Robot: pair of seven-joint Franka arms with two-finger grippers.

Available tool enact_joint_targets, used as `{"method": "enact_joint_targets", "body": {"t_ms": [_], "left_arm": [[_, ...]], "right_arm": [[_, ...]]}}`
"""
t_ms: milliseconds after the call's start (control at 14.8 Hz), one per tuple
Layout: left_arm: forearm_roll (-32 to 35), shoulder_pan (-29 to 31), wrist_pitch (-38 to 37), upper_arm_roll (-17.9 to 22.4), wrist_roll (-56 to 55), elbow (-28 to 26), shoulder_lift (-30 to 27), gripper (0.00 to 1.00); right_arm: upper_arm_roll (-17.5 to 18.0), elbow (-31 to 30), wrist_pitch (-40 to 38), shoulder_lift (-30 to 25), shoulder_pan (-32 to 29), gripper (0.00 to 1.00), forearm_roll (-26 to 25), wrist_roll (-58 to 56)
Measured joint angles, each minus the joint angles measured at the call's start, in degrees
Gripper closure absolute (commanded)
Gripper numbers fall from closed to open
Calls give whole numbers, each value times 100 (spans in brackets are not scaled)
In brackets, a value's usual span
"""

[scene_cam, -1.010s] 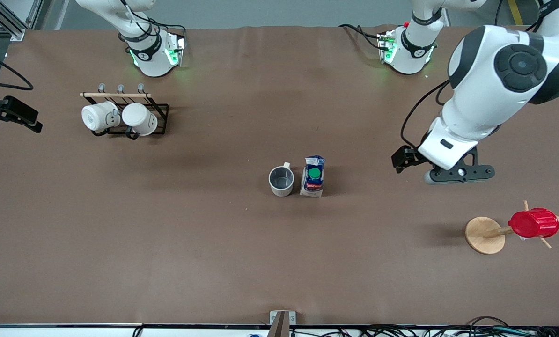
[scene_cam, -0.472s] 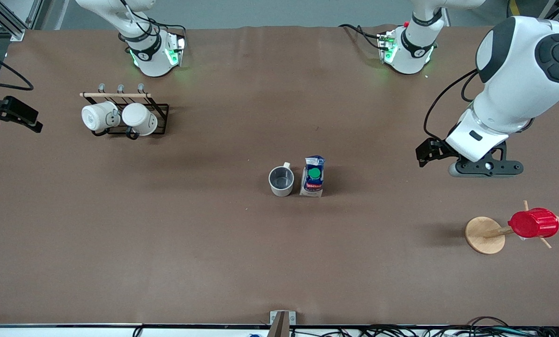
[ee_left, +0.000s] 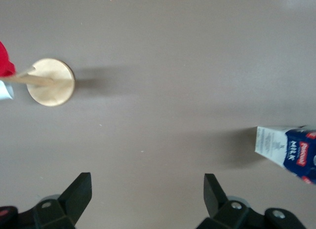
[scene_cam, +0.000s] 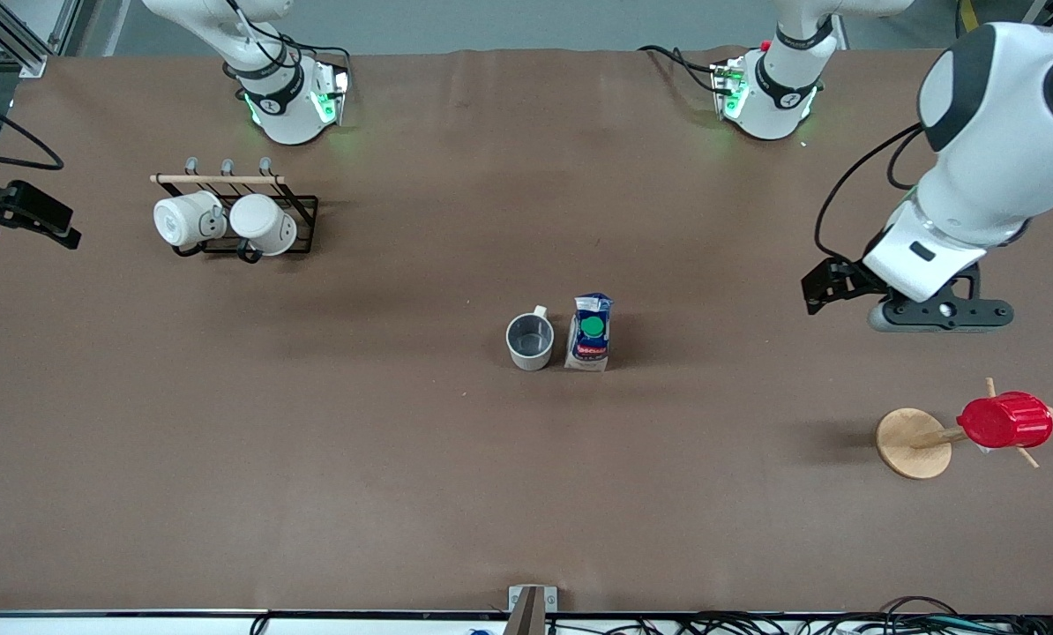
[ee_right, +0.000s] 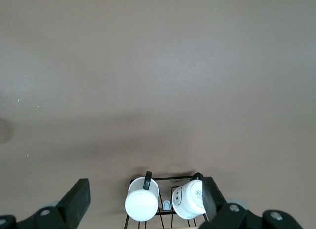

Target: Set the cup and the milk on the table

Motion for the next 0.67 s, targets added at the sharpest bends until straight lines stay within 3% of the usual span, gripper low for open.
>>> {"method": "enact_joint_targets", "body": {"t_ms": [674], "left_arm": [[0, 405, -162, 4, 388, -22, -56, 0]], "right_arm": [[0, 0, -7, 0, 0, 0, 0, 1]]}}
